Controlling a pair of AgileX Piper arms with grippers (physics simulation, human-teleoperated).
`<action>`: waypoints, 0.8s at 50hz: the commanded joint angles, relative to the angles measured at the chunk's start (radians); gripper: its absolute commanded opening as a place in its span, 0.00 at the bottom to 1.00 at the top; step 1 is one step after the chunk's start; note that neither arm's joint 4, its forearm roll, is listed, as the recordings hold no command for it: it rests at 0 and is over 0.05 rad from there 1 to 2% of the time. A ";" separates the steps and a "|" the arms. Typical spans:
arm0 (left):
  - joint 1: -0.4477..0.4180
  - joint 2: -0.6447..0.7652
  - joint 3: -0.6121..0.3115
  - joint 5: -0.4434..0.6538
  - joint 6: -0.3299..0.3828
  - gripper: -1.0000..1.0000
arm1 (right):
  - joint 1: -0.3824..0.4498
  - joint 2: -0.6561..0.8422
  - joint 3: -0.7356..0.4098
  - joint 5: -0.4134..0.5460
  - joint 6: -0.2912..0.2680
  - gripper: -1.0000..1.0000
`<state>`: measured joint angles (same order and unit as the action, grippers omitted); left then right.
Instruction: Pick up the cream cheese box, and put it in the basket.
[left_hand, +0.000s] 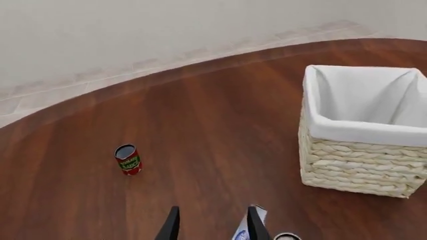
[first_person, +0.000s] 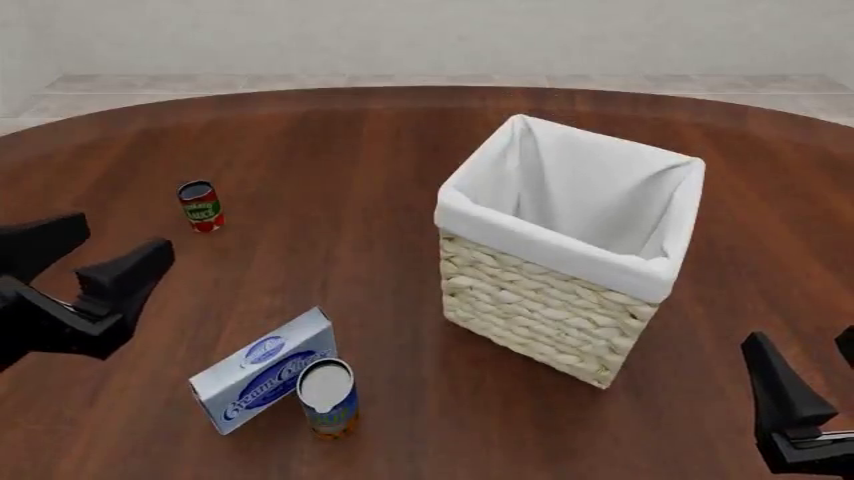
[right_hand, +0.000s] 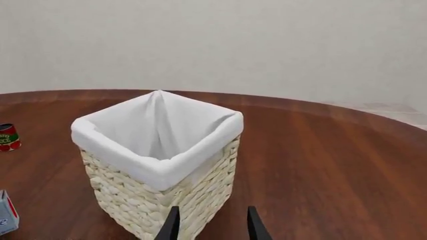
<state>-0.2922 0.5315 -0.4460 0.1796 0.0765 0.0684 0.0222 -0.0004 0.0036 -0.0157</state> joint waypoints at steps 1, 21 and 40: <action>-0.050 0.087 -0.033 0.046 0.005 1.00 | 0.001 0.006 0.000 -0.003 0.000 1.00; -0.106 0.135 -0.097 0.139 0.026 1.00 | 0.011 0.013 0.000 -0.007 -0.007 1.00; -0.109 0.182 -0.104 0.158 0.028 1.00 | 0.017 0.016 0.000 -0.010 -0.010 1.00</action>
<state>-0.4000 0.6834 -0.5404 0.3222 0.1019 0.0824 0.0410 -0.0003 -0.0081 -0.0244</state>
